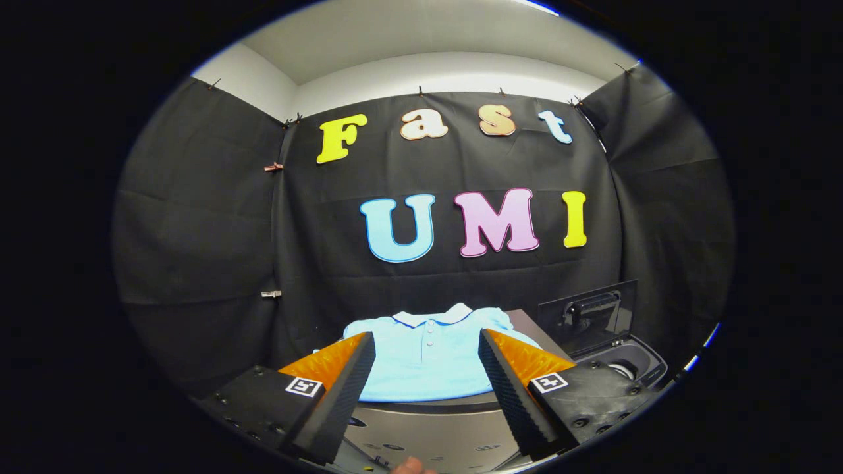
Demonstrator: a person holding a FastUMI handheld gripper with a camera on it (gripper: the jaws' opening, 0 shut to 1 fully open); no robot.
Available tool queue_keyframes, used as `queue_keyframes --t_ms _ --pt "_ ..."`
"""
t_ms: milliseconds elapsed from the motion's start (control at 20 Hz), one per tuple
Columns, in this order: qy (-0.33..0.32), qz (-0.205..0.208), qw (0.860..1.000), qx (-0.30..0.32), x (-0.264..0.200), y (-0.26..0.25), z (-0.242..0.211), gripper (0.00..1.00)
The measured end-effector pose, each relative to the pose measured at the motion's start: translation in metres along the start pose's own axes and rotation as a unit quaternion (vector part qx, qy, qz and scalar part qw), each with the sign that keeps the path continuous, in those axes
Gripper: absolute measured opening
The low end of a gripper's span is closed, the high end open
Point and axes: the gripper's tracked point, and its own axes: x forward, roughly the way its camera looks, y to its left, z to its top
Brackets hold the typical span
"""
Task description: Put the clothes into the washing machine and then close the washing machine lid.
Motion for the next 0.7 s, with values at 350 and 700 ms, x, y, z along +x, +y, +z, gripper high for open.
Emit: queue_keyframes --t_ms 350,700 --pt "0.002 -0.005 1.000 0.000 0.006 -0.003 -0.002 0.99" --pt "0.022 -0.027 0.999 -0.003 0.041 -0.011 -0.001 0.99"
